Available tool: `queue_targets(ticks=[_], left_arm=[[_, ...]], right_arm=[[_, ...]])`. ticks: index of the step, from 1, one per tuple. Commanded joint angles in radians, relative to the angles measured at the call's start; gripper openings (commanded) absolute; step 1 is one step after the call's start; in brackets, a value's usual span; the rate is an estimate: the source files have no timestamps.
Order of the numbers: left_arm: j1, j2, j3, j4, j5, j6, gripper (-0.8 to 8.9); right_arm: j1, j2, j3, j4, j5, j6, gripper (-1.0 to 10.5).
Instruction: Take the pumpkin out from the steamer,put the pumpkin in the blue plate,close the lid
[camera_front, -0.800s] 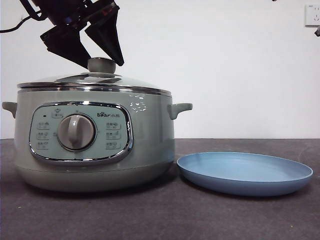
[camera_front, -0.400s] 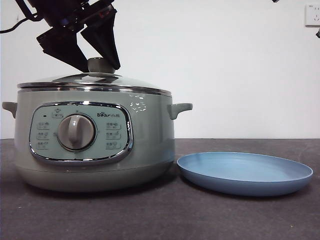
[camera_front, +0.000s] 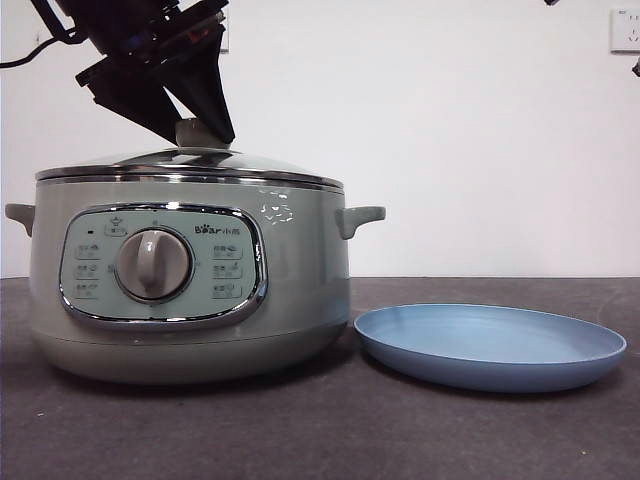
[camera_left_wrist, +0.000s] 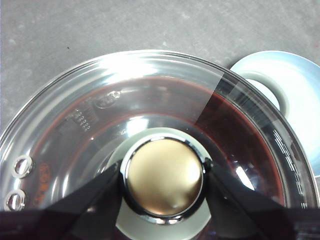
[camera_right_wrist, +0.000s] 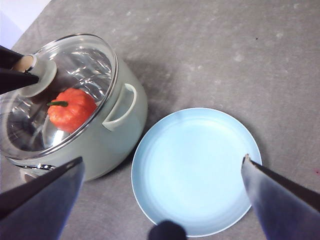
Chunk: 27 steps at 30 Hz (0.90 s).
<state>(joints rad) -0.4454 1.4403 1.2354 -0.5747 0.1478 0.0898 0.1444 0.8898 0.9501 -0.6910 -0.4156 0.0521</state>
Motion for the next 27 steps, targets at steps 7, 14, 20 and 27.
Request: queue_targets(ticks=[7,14,20,27], left_arm=[[-0.001,-0.084,0.080,0.034,-0.025,0.018,-0.09],[0.000,-0.228,0.136,0.027,-0.106,0.018,-0.09],[0.000,-0.367,0.138,0.004,-0.224,0.019,-0.09],[0.000,-0.483,0.138,-0.070,-0.372,0.025,-0.09]], right_arm=[[0.001,0.001,0.002,0.016,0.001,0.003,5.7],[0.002,0.008,0.002,0.093,-0.005,0.036,5.7],[0.040,0.062,0.003,0.184,-0.005,0.065,5.6],[0.169,0.243,0.067,0.249,-0.005,0.082,5.6]])
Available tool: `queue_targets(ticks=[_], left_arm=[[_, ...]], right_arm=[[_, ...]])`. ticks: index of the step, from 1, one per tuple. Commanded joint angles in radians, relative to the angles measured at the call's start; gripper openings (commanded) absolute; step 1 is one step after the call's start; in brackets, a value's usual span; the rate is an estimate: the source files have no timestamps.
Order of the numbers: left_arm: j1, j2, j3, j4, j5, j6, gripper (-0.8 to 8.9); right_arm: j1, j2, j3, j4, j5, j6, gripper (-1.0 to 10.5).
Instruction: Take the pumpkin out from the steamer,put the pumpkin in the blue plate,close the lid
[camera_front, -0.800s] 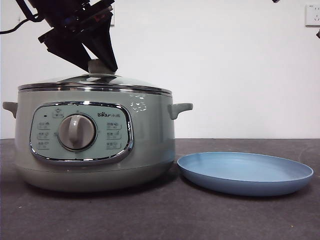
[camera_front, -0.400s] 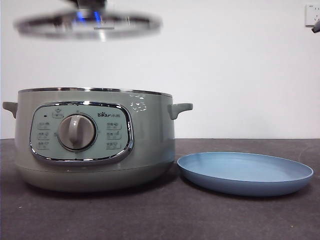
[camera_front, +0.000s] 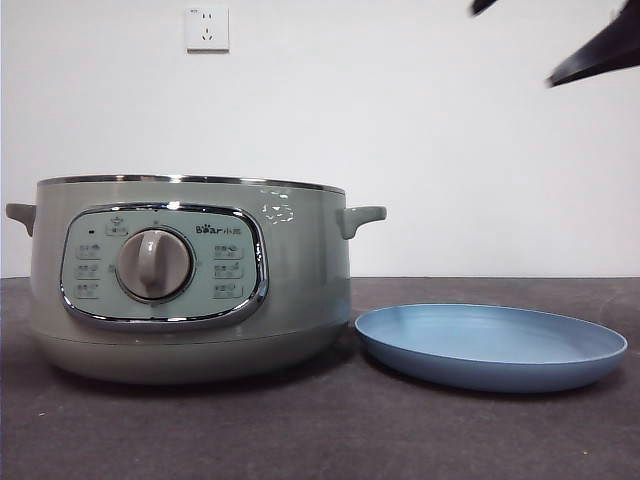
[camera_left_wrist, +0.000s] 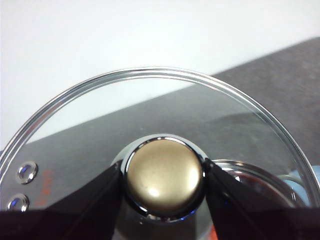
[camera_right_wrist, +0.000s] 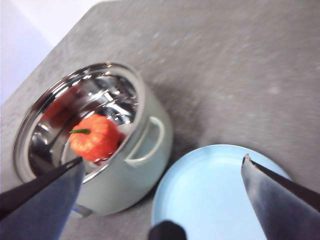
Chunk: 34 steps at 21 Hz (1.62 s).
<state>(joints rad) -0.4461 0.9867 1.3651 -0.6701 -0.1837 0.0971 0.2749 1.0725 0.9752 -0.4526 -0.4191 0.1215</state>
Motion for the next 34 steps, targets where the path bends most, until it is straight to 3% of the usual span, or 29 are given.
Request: queue_targets(ticks=[1,8,14,19,23,34], left_arm=[[0.000,-0.037,0.009,0.014,-0.065,0.024,-0.09],[0.001,-0.078,0.008,-0.087,-0.244,0.056,-0.09],[0.001,-0.087,0.009,-0.151,-0.414,0.089,-0.09],[0.001,-0.087,0.009,-0.194,-0.471,0.092,-0.09],[0.001,-0.087,0.009,-0.207,-0.470,0.092,-0.09],[0.001,-0.087,0.009,-0.222,-0.466,0.091,-0.09]], right_arm=[[0.059,0.092,0.066,0.010,-0.002,0.012,5.6],[0.211,0.356,0.335,-0.074,0.001,-0.037,5.6],[0.332,0.597,0.655,-0.287,0.020,-0.107,5.7],[0.465,0.809,0.916,-0.442,0.215,-0.156,5.7],[0.550,0.909,0.945,-0.442,0.351,-0.195,5.7],[0.557,1.097,0.945,-0.396,0.348,-0.221,5.7]])
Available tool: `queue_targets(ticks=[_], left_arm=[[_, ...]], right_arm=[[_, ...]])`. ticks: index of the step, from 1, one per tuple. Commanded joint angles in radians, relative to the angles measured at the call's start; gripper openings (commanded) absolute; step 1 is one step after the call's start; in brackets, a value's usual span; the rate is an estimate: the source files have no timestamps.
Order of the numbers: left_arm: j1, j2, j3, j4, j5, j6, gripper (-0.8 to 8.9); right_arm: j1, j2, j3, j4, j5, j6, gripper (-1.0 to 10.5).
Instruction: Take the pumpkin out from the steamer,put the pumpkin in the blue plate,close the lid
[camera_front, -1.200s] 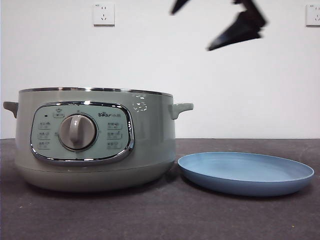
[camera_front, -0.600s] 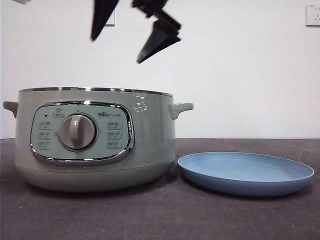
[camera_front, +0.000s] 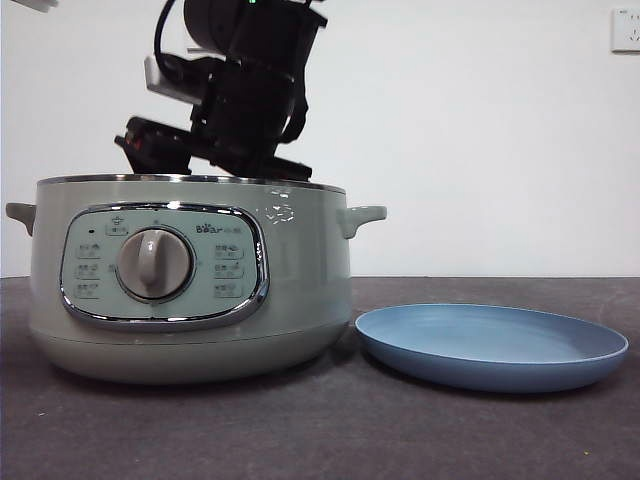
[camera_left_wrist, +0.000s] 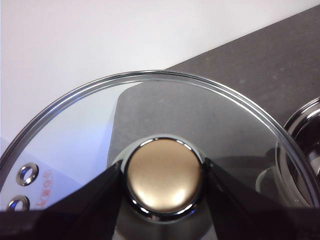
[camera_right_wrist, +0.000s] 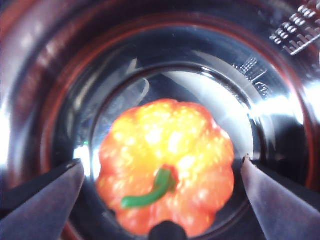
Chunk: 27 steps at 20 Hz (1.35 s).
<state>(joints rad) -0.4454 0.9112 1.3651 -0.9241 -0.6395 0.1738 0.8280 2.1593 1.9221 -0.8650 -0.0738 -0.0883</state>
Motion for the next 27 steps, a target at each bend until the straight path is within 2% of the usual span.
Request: queue_targets(ticks=[1,2,3,4,5,6,9,12,15,16,18,21,25,27], left_arm=[[0.000,-0.011,0.008,0.029,-0.010,0.014,-0.09],[0.000,-0.011,0.008,0.028,-0.009,0.014,-0.09],[0.000,-0.011,0.008,0.028,-0.009,0.014,-0.09],[0.000,-0.011,0.009,0.028,-0.009,0.014,-0.09],[0.000,-0.011,0.009,0.028,-0.009,0.014,-0.09],[0.000,-0.011,0.009,0.028,-0.008,0.014,-0.09],[0.000,-0.011,0.009,0.029,-0.006,0.014,-0.09],[0.000,-0.007,0.009,0.041,0.084,0.010,-0.09],[0.000,0.010,0.008,0.076,0.119,0.010,-0.09],[0.000,0.011,0.009,0.093,0.163,0.010,-0.09],[0.000,0.025,0.009,0.122,0.226,0.010,-0.09],[0.000,0.048,0.009,0.154,0.293,0.010,-0.09],[0.000,0.071,0.009,0.175,0.313,0.010,-0.09],[0.000,0.079,0.008,0.183,0.347,0.010,-0.09]], right_arm=[[0.004,0.010,-0.002,0.027,0.002,-0.011,5.6],[0.003,0.010,-0.002,0.029,0.003,-0.009,5.4],[0.003,0.010,-0.002,0.024,0.003,-0.007,4.2],[0.003,0.010,-0.002,0.018,0.003,-0.009,2.1],[0.004,0.010,-0.002,0.019,0.003,-0.011,0.5],[0.006,0.010,-0.002,0.021,0.002,-0.011,0.0],[0.005,0.002,-0.002,0.031,0.002,-0.010,0.0],[-0.005,-0.056,-0.002,0.018,0.002,-0.010,0.0],[-0.026,-0.161,-0.002,-0.065,0.008,-0.010,0.0],[-0.043,-0.204,-0.002,-0.118,0.033,-0.008,0.0],[-0.079,-0.282,-0.002,-0.236,0.142,0.000,0.0],[-0.165,-0.383,-0.002,-0.358,0.323,0.104,0.0],[-0.262,-0.433,-0.007,-0.509,0.481,0.239,0.0],[-0.294,-0.474,-0.055,-0.509,0.529,0.266,0.0]])
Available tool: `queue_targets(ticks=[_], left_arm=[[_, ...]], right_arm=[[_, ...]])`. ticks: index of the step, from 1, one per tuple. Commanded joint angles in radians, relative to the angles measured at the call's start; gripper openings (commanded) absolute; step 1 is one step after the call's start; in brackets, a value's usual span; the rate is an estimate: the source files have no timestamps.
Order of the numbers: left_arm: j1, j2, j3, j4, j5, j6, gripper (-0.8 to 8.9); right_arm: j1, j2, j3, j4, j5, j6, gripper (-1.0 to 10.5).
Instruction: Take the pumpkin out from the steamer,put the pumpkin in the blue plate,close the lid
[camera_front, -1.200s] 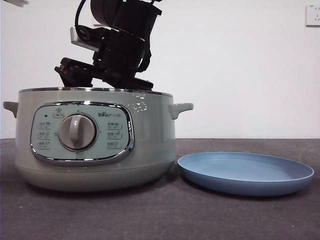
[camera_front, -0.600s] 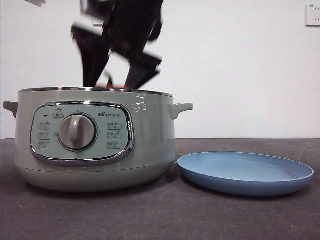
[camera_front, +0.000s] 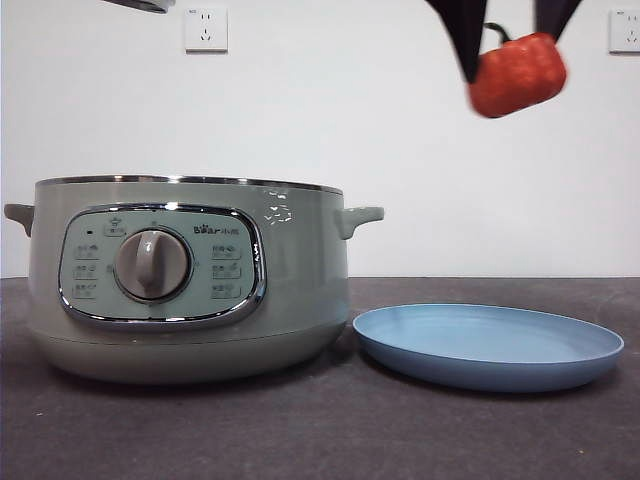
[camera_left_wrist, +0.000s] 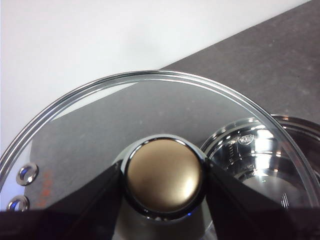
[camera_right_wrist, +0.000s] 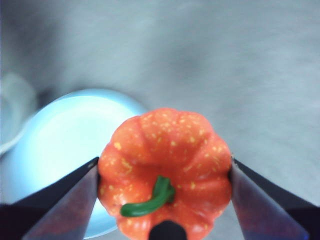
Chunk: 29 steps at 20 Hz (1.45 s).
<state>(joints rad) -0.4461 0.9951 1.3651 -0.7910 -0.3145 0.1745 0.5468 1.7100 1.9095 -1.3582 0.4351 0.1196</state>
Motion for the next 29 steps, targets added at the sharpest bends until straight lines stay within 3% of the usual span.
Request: queue_targets(ticks=[1,7,14,16,24,25,29], left_arm=[[0.001,-0.002,0.009,0.051,0.040,0.010,-0.09],[0.001,0.010,0.008,0.057,0.061,0.010,-0.09],[0.001,0.010,0.008,0.057,0.061,0.009,-0.09],[0.001,0.010,0.008,0.057,0.061,0.009,-0.09],[0.001,0.010,0.009,0.057,0.061,0.010,-0.09],[0.001,0.010,0.008,0.057,0.061,0.010,-0.09],[0.001,0.010,0.009,0.057,0.061,0.010,-0.09]], right_arm=[[-0.028,-0.044,-0.074,-0.015,0.021,0.073,0.0],[-0.034,-0.198,-0.423,0.200,-0.006,0.088,0.0],[-0.033,-0.229,-0.782,0.658,-0.304,0.025,0.0],[-0.033,-0.206,-0.819,0.733,-0.360,0.023,0.0],[-0.035,-0.077,-0.821,0.745,-0.359,0.016,0.0],[-0.035,-0.067,-0.821,0.744,-0.359,0.016,0.2],[-0.035,-0.054,-0.821,0.743,-0.359,0.018,3.0]])
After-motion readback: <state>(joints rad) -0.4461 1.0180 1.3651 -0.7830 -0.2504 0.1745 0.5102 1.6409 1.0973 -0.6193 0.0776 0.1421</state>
